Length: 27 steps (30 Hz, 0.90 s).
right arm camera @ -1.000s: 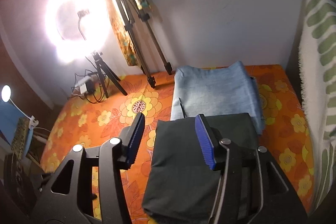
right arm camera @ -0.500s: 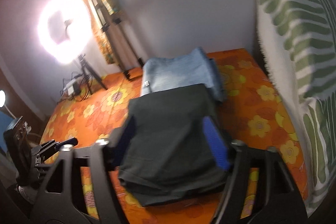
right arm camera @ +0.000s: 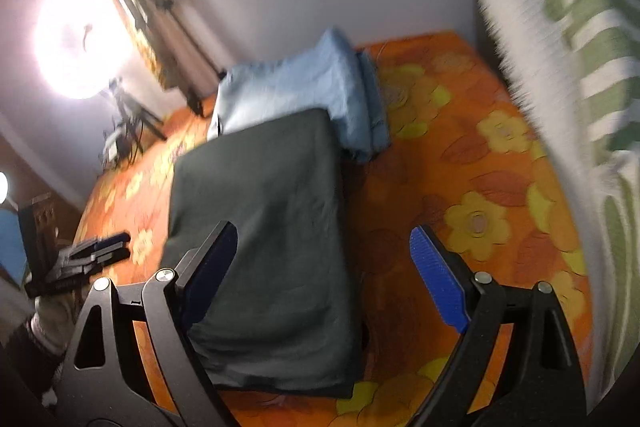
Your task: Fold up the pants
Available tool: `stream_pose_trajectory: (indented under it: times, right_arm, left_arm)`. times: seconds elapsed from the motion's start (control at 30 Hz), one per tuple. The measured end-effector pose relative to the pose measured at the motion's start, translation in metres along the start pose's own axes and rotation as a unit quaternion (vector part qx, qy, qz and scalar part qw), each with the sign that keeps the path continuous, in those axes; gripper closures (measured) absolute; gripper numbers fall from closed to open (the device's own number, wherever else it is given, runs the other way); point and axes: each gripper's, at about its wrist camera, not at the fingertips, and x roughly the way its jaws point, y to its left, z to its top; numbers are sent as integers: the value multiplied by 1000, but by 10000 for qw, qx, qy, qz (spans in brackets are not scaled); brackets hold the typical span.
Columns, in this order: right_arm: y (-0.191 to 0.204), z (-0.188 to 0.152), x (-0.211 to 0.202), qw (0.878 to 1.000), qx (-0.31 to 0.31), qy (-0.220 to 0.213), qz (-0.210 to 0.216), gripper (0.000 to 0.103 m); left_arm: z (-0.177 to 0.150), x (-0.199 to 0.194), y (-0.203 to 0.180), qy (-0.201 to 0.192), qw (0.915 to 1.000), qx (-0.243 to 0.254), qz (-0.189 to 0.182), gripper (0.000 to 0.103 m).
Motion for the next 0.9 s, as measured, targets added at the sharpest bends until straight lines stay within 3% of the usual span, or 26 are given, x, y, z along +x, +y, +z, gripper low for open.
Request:
stream_pose_trajectory:
  times: [0.23, 0.4, 0.8, 0.9]
  right_arm:
    - [-12, 9, 62, 9986, -48, 388, 345, 12]
    - [-18, 14, 92, 9973, -138, 573, 432, 12]
    - [-31, 22, 116, 9941, -174, 567, 903, 5]
    - [-30, 21, 117, 9928, -188, 476, 1082, 8]
  left_arm:
    - [7, 26, 14, 135, 9997, -197, -13, 45]
    - [9, 43, 18, 236, 9995, -221, -21, 39]
    - [25, 66, 21, 128, 9995, -267, -138, 32]
    - [29, 70, 22, 93, 9989, -351, -288, 32]
